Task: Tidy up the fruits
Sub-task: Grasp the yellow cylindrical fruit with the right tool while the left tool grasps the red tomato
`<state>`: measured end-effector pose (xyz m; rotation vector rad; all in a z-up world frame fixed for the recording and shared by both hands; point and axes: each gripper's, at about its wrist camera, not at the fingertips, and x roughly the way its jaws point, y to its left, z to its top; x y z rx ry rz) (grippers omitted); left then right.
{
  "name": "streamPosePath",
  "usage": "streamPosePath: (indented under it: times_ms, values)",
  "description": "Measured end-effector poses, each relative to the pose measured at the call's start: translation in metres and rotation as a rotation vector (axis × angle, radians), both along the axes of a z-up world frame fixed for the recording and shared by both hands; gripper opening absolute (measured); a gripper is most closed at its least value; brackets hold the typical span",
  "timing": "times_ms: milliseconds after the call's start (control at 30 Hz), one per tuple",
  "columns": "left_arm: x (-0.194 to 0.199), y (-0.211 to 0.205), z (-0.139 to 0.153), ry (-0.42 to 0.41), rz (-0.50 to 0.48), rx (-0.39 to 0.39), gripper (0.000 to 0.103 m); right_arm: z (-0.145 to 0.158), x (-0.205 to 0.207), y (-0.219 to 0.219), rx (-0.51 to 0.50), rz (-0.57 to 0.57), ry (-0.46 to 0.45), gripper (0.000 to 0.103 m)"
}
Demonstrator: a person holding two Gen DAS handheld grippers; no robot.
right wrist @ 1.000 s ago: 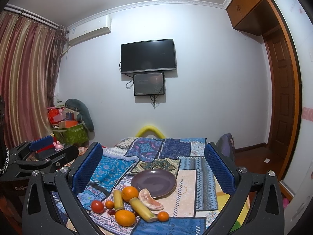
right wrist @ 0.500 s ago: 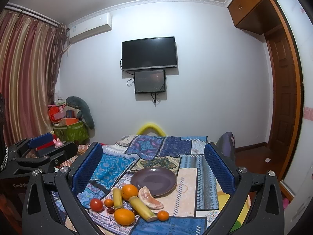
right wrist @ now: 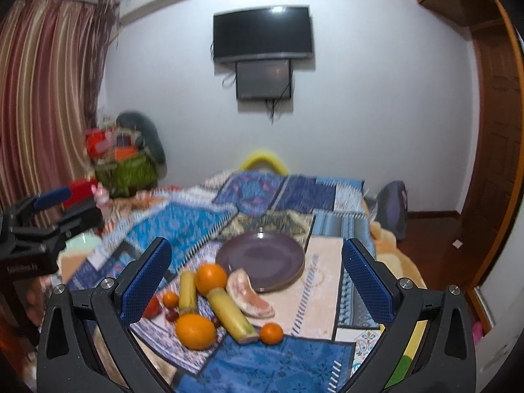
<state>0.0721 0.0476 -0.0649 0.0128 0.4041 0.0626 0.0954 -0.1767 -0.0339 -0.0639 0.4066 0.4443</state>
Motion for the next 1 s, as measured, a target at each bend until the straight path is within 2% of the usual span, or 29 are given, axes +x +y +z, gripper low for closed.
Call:
streamPosePath:
  times_ms: [100,167,267,300,433,467,633,933,1000]
  values:
    - [0.013,0.016,-0.018,0.061,0.023,-0.008,0.103,-0.014,0.010,0.006,-0.041,0.021,0.035,0.100]
    - [0.020,0.028,-0.030,0.105,0.035,-0.027,0.103,-0.023,0.019,0.011,-0.061,0.045,0.074,0.091]
    - [0.030,0.040,-0.044,0.154,0.046,-0.047,0.092,-0.039,0.034,0.018,-0.082,0.081,0.142,0.080]
    - [0.035,0.047,-0.051,0.181,0.053,-0.054,0.085,-0.044,0.039,0.020,-0.086,0.096,0.168,0.077]
    - [0.049,0.064,-0.073,0.266,0.058,-0.096,0.073,-0.066,0.055,0.030,-0.112,0.140,0.245,0.061]
    - [0.054,0.069,-0.081,0.299,0.056,-0.118,0.072,-0.072,0.058,0.032,-0.123,0.150,0.258,0.055]
    - [0.067,0.081,-0.111,0.398,0.048,-0.167,0.068,-0.101,0.077,0.041,-0.153,0.202,0.355,0.045]
    - [0.075,0.067,-0.143,0.485,-0.019,-0.146,0.068,-0.147,0.095,0.055,-0.184,0.270,0.506,0.042]
    - [0.076,0.064,-0.148,0.504,-0.038,-0.168,0.068,-0.153,0.097,0.056,-0.185,0.281,0.526,0.042]
